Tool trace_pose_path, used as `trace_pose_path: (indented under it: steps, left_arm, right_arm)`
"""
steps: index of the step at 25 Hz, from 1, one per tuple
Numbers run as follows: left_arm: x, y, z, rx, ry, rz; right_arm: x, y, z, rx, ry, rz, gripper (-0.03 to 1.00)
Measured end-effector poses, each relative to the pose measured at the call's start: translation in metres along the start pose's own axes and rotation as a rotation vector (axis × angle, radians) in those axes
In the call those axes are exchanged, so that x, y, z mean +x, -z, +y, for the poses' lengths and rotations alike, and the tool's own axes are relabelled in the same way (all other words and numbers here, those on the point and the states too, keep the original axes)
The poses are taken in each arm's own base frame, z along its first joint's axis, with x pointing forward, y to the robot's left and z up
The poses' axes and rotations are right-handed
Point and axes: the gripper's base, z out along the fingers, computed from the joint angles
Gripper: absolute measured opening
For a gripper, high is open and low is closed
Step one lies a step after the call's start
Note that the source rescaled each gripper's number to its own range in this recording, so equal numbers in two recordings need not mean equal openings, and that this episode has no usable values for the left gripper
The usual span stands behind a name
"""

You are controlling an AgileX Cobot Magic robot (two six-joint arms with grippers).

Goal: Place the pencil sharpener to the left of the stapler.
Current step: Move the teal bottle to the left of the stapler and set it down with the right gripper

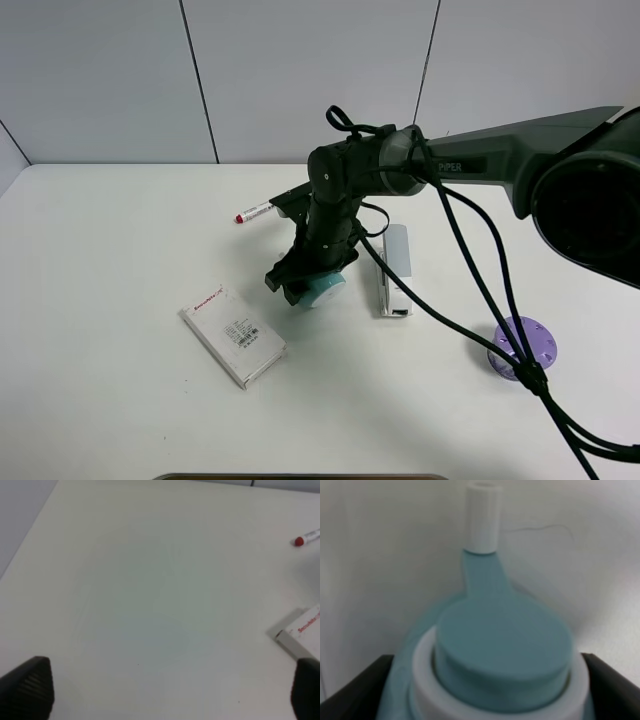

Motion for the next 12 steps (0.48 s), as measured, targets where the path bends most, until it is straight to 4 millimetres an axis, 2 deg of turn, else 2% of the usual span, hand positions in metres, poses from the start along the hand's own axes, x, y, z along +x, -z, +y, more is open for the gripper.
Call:
trace_pose_path:
  steps: [3,6,7,8,9,12]
  left_arm:
    - [0.0,0.0,0.0,0.0,0.0,0.0]
    - [0.0,0.0,0.0,0.0,0.0,0.0]
    - [0.0,0.0,0.0,0.0,0.0,0.0]
    - [0.0,0.0,0.0,0.0,0.0,0.0]
    - [0.0,0.0,0.0,0.0,0.0,0.0]
    - [0.0,0.0,0.0,0.0,0.0,0.0]
  right_arm:
    - [-0.0004,0.0,0.0,0.0,-0.001,-0.004,0.12]
    - [-0.0015,0.0,0.0001,-0.001,-0.012,-0.016,0.28]
    - [-0.0015,0.0,0.0001,-0.001,-0.012,-0.016,0.28]
    - [-0.0015,0.0,0.0001,-0.001,-0.022,-0.016,0.43]
    - [-0.0015,0.0,0.0001,-0.001,-0.022,-0.016,0.43]
    - [-0.0008,0.001,0.0003,-0.002,-0.025,-0.008,0.53]
